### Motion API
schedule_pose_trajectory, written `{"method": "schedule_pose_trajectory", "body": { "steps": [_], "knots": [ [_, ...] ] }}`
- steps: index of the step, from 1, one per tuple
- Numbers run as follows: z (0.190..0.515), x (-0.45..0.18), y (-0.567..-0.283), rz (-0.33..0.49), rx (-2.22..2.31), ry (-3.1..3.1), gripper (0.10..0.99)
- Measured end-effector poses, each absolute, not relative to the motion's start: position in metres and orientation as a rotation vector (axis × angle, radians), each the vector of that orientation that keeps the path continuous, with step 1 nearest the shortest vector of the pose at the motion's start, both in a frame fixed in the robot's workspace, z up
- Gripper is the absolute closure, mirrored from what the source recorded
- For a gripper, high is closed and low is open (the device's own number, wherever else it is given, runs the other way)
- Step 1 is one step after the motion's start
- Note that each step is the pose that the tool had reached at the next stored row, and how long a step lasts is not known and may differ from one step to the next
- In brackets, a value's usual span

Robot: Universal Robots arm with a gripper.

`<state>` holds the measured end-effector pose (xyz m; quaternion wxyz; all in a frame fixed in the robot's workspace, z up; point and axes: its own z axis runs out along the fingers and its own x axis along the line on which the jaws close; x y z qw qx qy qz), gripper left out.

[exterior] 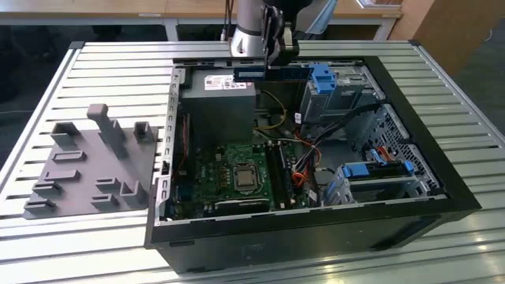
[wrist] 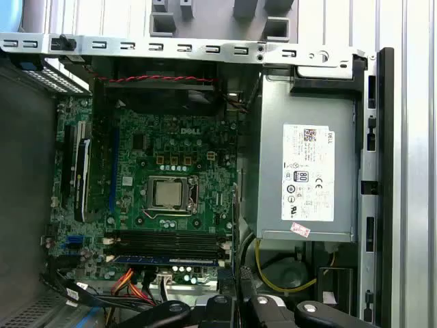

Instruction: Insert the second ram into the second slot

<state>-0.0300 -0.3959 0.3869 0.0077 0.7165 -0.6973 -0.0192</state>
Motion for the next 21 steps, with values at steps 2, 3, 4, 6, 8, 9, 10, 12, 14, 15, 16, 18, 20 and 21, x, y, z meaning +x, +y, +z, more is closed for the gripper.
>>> {"method": "schedule_pose_trajectory", "body": {
  "steps": [2,3,4,6,8,9,10,12,14,15,16,18,20,21],
  "knots": [
    [0.387,-0.030,-0.396,-0.060,2.240,-2.180,0.945],
    [0.387,-0.030,-0.396,-0.060,2.240,-2.180,0.945],
    [0.387,-0.030,-0.396,-0.060,2.240,-2.180,0.945],
    [0.387,-0.030,-0.396,-0.060,2.240,-2.180,0.945],
    [0.387,-0.030,-0.396,-0.060,2.240,-2.180,0.945],
    [0.387,-0.030,-0.397,-0.060,2.240,-2.180,0.945],
    [0.387,-0.030,-0.398,-0.060,2.240,-2.180,0.945],
    [0.387,-0.030,-0.399,-0.060,2.240,-2.180,0.945],
    [0.387,-0.030,-0.402,-0.060,2.240,-2.180,0.945],
    [0.387,-0.030,-0.404,-0.060,2.240,-2.180,0.945],
    [0.387,-0.030,-0.406,-0.060,2.240,-2.180,0.945],
    [0.387,-0.030,-0.410,-0.060,2.240,-2.180,0.945],
    [0.387,-0.031,-0.415,-0.060,2.240,-2.180,0.945],
    [0.387,-0.031,-0.417,-0.060,2.240,-2.180,0.945]
  ]
}}
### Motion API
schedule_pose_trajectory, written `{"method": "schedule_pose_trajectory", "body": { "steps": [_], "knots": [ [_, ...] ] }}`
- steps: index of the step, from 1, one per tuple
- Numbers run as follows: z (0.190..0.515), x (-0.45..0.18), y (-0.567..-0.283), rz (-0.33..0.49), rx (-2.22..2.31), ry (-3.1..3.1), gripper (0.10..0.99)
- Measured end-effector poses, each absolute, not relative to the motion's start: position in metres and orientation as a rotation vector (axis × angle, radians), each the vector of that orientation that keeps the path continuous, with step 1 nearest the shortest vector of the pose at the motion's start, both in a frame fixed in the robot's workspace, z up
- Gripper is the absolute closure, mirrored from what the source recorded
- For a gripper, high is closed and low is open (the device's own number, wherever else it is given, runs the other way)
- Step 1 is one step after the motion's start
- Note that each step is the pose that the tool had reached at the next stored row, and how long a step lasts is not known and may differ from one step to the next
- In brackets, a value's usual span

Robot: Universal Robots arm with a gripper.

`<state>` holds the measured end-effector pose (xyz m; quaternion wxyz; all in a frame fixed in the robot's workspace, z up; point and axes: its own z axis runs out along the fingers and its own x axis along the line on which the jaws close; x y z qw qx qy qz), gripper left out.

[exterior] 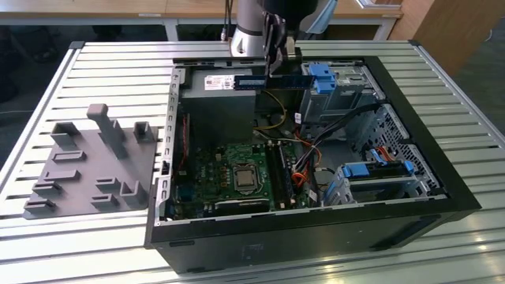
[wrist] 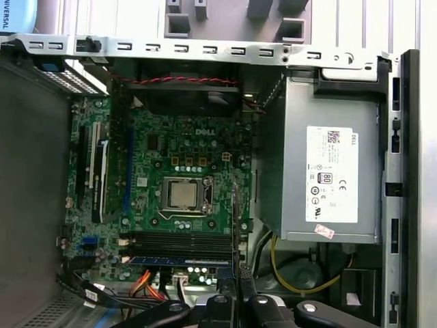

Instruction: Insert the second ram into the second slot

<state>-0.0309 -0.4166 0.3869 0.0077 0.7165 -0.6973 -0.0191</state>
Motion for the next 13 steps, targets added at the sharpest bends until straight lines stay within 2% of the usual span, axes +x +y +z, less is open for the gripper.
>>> {"method": "schedule_pose_trajectory", "body": {
  "steps": [13],
  "knots": [
    [0.387,-0.033,-0.435,-0.060,2.210,-2.210,0.945]
  ]
}}
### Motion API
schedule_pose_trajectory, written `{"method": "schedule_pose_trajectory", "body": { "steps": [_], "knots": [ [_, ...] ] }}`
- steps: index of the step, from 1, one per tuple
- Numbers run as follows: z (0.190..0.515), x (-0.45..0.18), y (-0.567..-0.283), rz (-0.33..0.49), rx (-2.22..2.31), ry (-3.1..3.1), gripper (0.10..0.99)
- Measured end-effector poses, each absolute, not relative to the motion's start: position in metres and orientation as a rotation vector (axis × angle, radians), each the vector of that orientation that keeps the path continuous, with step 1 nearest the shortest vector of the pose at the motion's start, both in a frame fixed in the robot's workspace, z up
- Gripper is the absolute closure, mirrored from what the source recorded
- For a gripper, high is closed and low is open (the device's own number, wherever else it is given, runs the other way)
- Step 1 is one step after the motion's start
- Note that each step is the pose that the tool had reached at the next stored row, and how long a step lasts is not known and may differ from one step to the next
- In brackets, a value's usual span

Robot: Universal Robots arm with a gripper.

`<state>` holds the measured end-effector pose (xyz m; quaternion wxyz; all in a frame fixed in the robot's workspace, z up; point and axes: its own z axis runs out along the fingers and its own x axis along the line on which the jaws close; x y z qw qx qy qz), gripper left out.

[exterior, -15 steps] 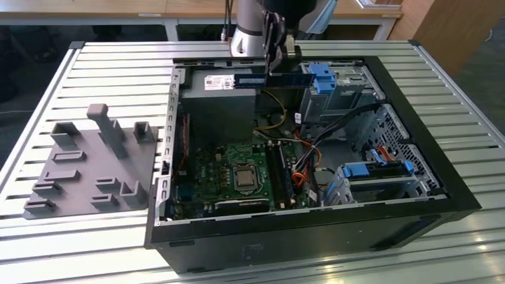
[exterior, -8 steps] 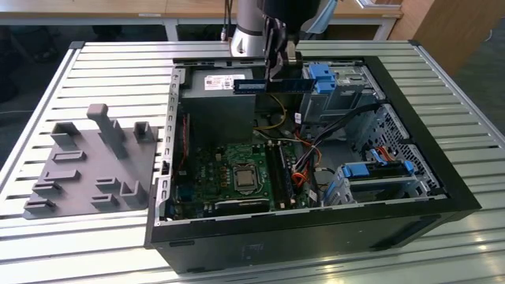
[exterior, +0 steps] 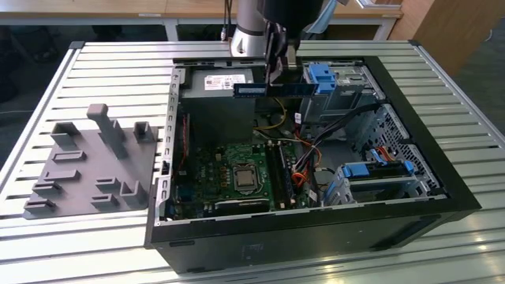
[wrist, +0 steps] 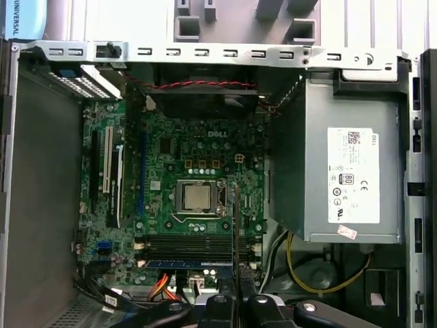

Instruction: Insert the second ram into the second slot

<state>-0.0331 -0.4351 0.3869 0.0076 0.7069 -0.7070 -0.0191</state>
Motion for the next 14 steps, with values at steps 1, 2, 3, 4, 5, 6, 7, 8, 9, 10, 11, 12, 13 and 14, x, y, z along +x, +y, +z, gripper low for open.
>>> {"method": "schedule_pose_trajectory", "body": {
  "steps": [1,2,3,4,5,6,7,8,9,10,11,12,13,14],
  "knots": [
    [0.3868,-0.0331,-0.4351,-0.059,2.193,-2.227,0.945],
    [0.3867,-0.0330,-0.4351,-0.059,2.174,-2.245,0.945],
    [0.3866,-0.0330,-0.4351,-0.059,2.155,-2.264,0.945],
    [0.3865,-0.0330,-0.4351,-0.058,2.134,-2.283,0.945],
    [0.3864,-0.0330,-0.4351,-0.057,2.115,-2.301,0.945],
    [0.3863,-0.0330,-0.4351,-0.057,2.094,-2.320,0.945],
    [0.3861,-0.0331,-0.4351,-0.056,2.074,-2.337,0.945],
    [0.3860,-0.0330,-0.4351,-0.055,2.054,-2.355,0.945],
    [0.3859,-0.0330,-0.4351,-0.055,2.034,-2.372,0.945],
    [0.3858,-0.0330,-0.4351,-0.054,2.013,-2.389,0.945],
    [0.3857,-0.0330,-0.4351,-0.053,1.993,-2.406,0.945],
    [0.3855,-0.0330,-0.4351,-0.053,1.971,-2.424,0.945],
    [0.3854,-0.0330,-0.4351,-0.052,1.950,-2.440,0.945],
    [0.3853,-0.0330,-0.4351,-0.051,1.929,-2.457,0.945]
  ]
}}
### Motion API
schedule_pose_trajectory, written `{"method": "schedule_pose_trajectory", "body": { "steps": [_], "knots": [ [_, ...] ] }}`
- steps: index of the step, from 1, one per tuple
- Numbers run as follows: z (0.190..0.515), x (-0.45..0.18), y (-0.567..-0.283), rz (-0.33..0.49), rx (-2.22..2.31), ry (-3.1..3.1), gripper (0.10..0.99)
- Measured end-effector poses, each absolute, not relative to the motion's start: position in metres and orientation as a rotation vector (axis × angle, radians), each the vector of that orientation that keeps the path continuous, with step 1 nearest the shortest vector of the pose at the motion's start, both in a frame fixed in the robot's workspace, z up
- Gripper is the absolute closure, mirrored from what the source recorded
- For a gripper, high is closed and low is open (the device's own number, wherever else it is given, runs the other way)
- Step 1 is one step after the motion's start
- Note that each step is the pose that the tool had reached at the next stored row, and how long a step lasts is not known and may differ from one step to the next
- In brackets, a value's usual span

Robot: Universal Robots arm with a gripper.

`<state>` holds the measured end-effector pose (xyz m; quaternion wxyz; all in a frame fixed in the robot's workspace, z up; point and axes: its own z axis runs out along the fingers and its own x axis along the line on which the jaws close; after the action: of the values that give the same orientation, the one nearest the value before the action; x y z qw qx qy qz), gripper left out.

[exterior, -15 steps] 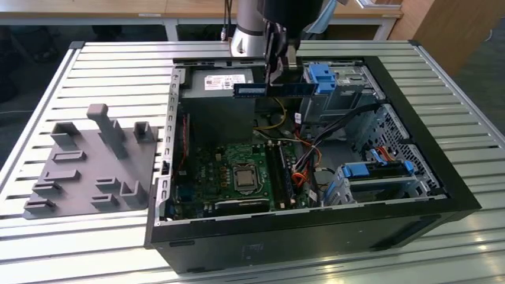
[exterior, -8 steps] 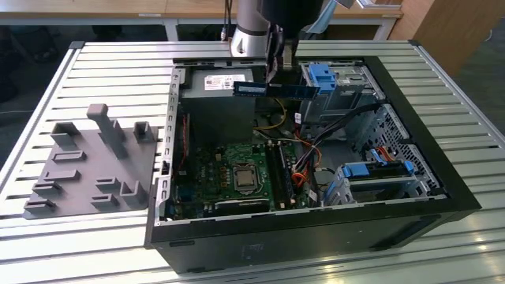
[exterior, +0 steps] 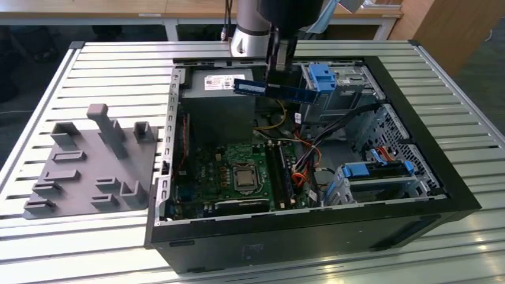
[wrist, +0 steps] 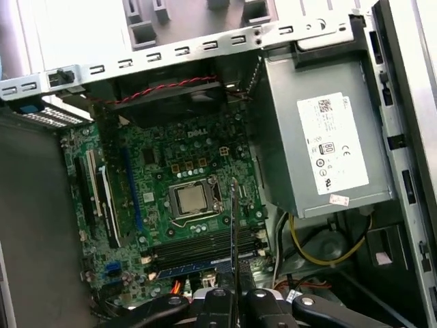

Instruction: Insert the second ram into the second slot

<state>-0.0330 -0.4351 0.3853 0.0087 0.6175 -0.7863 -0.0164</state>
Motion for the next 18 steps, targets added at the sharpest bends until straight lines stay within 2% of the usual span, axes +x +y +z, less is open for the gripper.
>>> {"method": "schedule_pose_trajectory", "body": {
  "steps": [18],
  "knots": [
    [0.3832,-0.0331,-0.4351,-0.037,1.528,-2.721,0.945]
  ]
}}
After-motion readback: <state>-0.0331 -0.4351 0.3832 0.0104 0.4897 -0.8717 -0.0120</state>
